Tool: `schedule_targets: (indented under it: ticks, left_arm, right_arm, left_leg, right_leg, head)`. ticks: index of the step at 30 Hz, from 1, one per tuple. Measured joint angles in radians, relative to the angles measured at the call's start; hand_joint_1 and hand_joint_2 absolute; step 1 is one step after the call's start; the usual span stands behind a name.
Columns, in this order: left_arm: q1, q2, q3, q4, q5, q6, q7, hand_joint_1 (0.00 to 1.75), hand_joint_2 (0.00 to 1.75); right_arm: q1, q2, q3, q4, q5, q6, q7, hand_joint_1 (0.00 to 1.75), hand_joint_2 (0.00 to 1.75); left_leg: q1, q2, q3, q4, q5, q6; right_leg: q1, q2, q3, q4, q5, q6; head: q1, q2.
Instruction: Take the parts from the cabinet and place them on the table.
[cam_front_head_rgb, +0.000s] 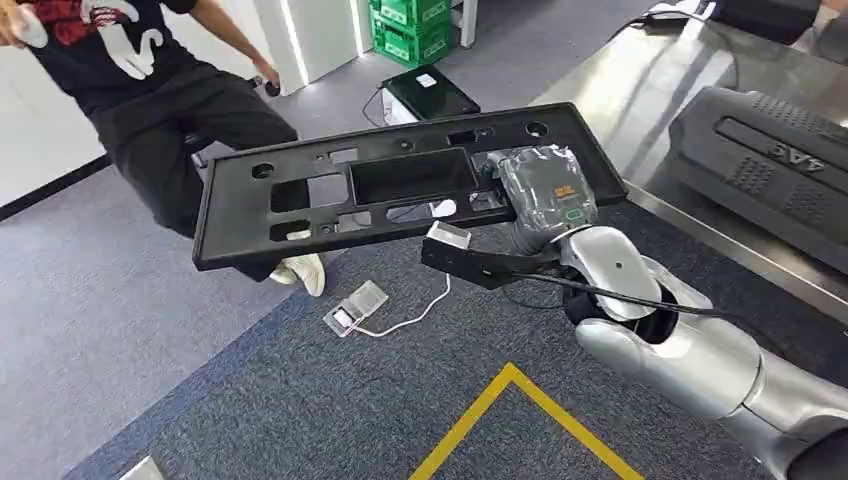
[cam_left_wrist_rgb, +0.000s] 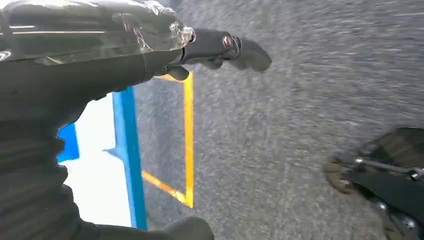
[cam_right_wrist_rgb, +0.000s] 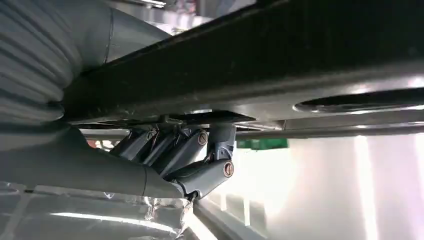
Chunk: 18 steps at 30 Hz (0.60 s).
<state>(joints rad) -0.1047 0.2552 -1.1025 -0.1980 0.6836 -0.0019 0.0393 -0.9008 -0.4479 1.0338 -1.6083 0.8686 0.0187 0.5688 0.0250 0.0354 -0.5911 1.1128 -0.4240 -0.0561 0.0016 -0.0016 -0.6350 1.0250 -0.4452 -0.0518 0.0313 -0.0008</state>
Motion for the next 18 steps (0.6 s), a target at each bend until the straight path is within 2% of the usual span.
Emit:
schedule_targets:
  ticks: [2, 3, 4, 5, 6, 7, 8, 9, 10, 12, 13, 14, 15, 16, 17, 18]
  left_arm:
    - [0.001, 0.0, 0.0, 0.0, 0.0, -0.005, -0.006, 0.0, 1.75]
    - [0.003, 0.0, 0.0, 0.0, 0.0, -0.006, -0.007, 0.0, 1.75]
    - [0.004, 0.0, 0.0, 0.0, 0.0, -0.008, -0.008, 0.0, 1.75]
    - [0.005, 0.0, 0.0, 0.0, 0.0, -0.009, -0.008, 0.0, 1.75]
    - [0.005, 0.0, 0.0, 0.0, 0.0, -0.009, -0.01, 0.0, 1.75]
    - [0.005, 0.0, 0.0, 0.0, 0.0, -0.009, -0.011, 0.0, 1.75]
    - [0.007, 0.002, 0.0, 0.001, 0.0, -0.009, -0.012, 0.0, 1.75]
    - [0.007, 0.003, 0.0, 0.001, 0.0, -0.009, -0.014, 0.0, 1.75]
    - [0.006, 0.003, 0.0, 0.001, 0.0, -0.01, -0.015, 0.0, 1.75]
    - [0.001, 0.003, 0.0, 0.001, 0.0, -0.011, -0.015, 0.0, 1.75]
    - [-0.001, 0.003, 0.0, 0.001, 0.0, -0.013, -0.015, 0.0, 1.75]
    - [0.0, 0.003, 0.0, 0.001, 0.0, -0.016, -0.017, 0.0, 1.75]
    - [0.0, 0.003, 0.0, 0.001, 0.0, -0.017, -0.018, 0.0, 1.75]
    - [0.0, 0.004, 0.0, 0.001, 0.0, -0.018, -0.02, 0.0, 1.75]
    - [0.0, 0.004, 0.0, 0.001, 0.0, -0.019, -0.021, 0.0, 1.75]
    - [0.0, 0.004, 0.0, 0.001, 0.0, -0.019, -0.022, 0.0, 1.75]
  right_arm:
    - [0.001, 0.002, 0.003, 0.0, 0.0, -0.003, 0.0, 1.75, 1.75]
    - [0.002, 0.002, 0.005, 0.0, 0.0, -0.003, 0.0, 1.75, 1.75]
    - [0.003, 0.002, 0.006, 0.0, 0.001, -0.003, 0.0, 1.75, 1.75]
    - [0.004, 0.002, 0.008, 0.0, 0.001, -0.003, 0.0, 1.75, 1.75]
    - [0.004, 0.002, 0.008, 0.001, 0.002, -0.003, 0.002, 1.75, 1.75]
    - [0.004, 0.003, 0.008, 0.001, 0.003, -0.003, 0.005, 1.75, 1.75]
    - [0.004, 0.003, 0.008, 0.001, 0.003, -0.003, 0.006, 1.75, 1.75]
    - [0.004, 0.003, 0.008, 0.001, 0.004, -0.003, 0.008, 1.75, 1.75]
    - [0.005, 0.003, 0.008, 0.001, 0.005, -0.003, 0.008, 1.75, 1.75]
    - [0.006, 0.003, 0.008, 0.002, 0.006, -0.003, 0.01, 1.75, 1.75]
    - [0.006, 0.002, 0.008, 0.002, 0.008, -0.003, 0.013, 1.75, 1.75]
    - [0.006, 0.001, 0.008, 0.002, 0.01, -0.002, 0.018, 1.75, 1.75]
    - [0.006, 0.0, 0.008, 0.002, 0.011, 0.0, 0.019, 1.75, 1.75]
    - [0.007, 0.001, 0.008, 0.002, 0.012, 0.004, 0.021, 1.75, 1.75]
    - [0.012, 0.002, 0.008, 0.002, 0.015, 0.009, 0.026, 1.75, 1.75]
    - [0.017, 0.002, 0.008, 0.002, 0.017, 0.013, 0.029, 1.75, 1.75]
  left_leg:
    - [-0.003, -0.022, -0.087, 0.167, -0.074, 0.003]
    - [-0.006, -0.026, -0.119, 0.222, -0.084, 0.004]
    - [-0.007, -0.028, -0.129, 0.229, -0.072, 0.006]
    - [-0.009, -0.029, -0.116, 0.19, -0.032, 0.01]
    - [-0.009, -0.035, -0.09, 0.121, 0.016, 0.014]
    - [-0.009, -0.057, -0.054, 0.031, 0.068, 0.02]
    - [-0.008, -0.108, -0.034, -0.039, 0.092, 0.024]
    - [-0.002, -0.113, -0.022, -0.072, 0.085, 0.025]
    - [-0.008, -0.102, -0.022, -0.067, 0.084, 0.024]
    - [-0.013, -0.085, -0.018, -0.072, 0.084, 0.033]
    - [-0.006, -0.07, -0.011, -0.086, 0.09, 0.041]
    - [-0.007, -0.059, -0.005, -0.093, 0.093, 0.045]
    - [-0.008, -0.049, -0.002, -0.097, 0.093, 0.049]
    - [-0.01, -0.039, -0.002, -0.098, 0.093, 0.05]
    - [-0.01, -0.028, -0.002, -0.097, 0.092, 0.052]
    - [-0.009, -0.019, -0.002, -0.097, 0.091, 0.052]
  right_leg:
    - [0.005, 0.02, 0.0, 0.0, -0.002, -0.008]
    - [0.008, 0.033, 0.001, 0.001, -0.002, -0.01]
    - [0.01, 0.045, 0.002, 0.001, -0.002, -0.01]
    - [0.011, 0.059, 0.004, 0.003, -0.003, -0.011]
    - [0.011, 0.07, 0.005, 0.004, -0.003, -0.01]
    - [0.011, 0.082, 0.007, 0.006, -0.005, -0.01]
    - [0.008, 0.091, 0.004, 0.007, -0.006, -0.008]
    - [0.015, 0.105, -0.003, 0.018, -0.008, -0.004]
    - [0.009, 0.113, -0.006, 0.014, -0.005, 0.001]
    - [0.001, 0.132, -0.007, 0.008, -0.001, 0.013]
    - [0.006, 0.135, -0.009, 0.012, -0.004, 0.018]
    - [0.01, 0.08, -0.015, 0.032, -0.019, 0.022]
    - [0.008, 0.042, -0.038, 0.082, -0.052, 0.026]
    - [0.003, 0.025, -0.074, 0.157, -0.089, 0.032]
    - [-0.001, 0.017, -0.113, 0.236, -0.121, 0.036]
    - [-0.006, 0.014, -0.14, 0.287, -0.135, 0.039]
  head:
    - [-0.017, 0.0]
    - [-0.022, 0.0]
    - [-0.027, 0.0]
    - [-0.029, 0.0]
    - [-0.032, 0.0]
    - [-0.034, 0.0]
    - [-0.037, 0.0]
    - [-0.039, 0.0]
    - [-0.035, 0.0]
    - [-0.036, 0.0]
    - [-0.035, 0.0]
    - [-0.029, 0.0]
    - [-0.018, 0.0]
    - [-0.018, 0.0]
    - [-0.016, 0.0]
    - [-0.013, 0.0]
